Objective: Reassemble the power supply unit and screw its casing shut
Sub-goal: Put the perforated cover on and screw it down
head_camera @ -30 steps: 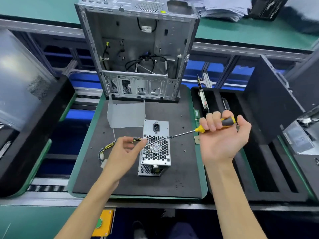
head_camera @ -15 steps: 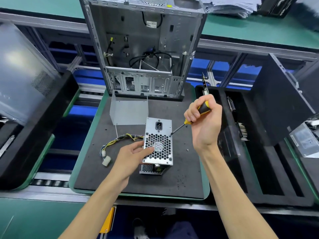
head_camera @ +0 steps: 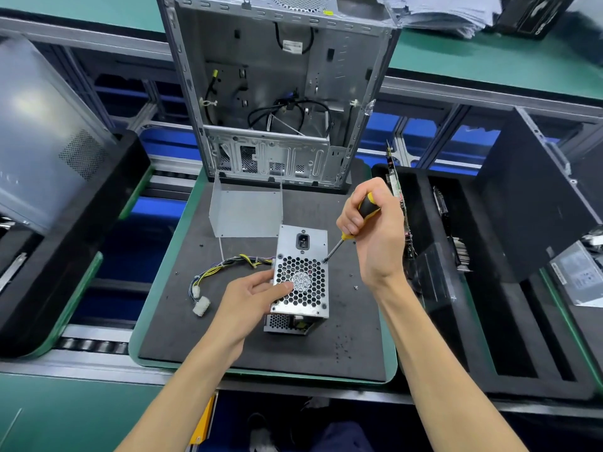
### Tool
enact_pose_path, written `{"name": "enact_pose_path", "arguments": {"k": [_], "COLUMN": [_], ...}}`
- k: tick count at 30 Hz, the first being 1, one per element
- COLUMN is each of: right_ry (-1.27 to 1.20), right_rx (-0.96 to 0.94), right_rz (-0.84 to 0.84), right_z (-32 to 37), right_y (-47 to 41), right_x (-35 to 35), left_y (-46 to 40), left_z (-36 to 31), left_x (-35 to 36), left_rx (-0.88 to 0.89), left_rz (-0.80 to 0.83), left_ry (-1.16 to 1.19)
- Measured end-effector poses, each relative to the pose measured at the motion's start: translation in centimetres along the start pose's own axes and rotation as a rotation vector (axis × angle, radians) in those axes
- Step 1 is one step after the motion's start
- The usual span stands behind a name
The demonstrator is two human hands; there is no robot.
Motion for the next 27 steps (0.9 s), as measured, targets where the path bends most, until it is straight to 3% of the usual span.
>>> {"name": "enact_pose_path", "arguments": {"k": [8,14,27], "right_ry": [0.098,0.208,0.262], "right_rx": [0.011,-0.058,-0.005], "right_rz": [0.095,0.089,0.117], "right_z": [-0.1,0.6,0.3], "right_y": [-0.1,0.1,-0.1], "right_x": [0.6,1.1,1.8], "left_y": [0.0,0.1,0.0], "left_z": [0.0,-0.1,0.1], "left_x": [0.1,0.1,0.0], "left_rx": [0.005,-0.002,-0.008], "left_rz": [0.0,-0.008,-0.013], "left_ry": [0.011,0.011,-0.002]}}
Point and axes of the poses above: each hand's wrist, its own y-axis away from the middle knuckle, its own x-axis out of the palm, z = x × y, the point moved 4 cm from there along -y, towards the middle knuckle, and after that the axes turned 1 degree about y, right-handed, at the moved point
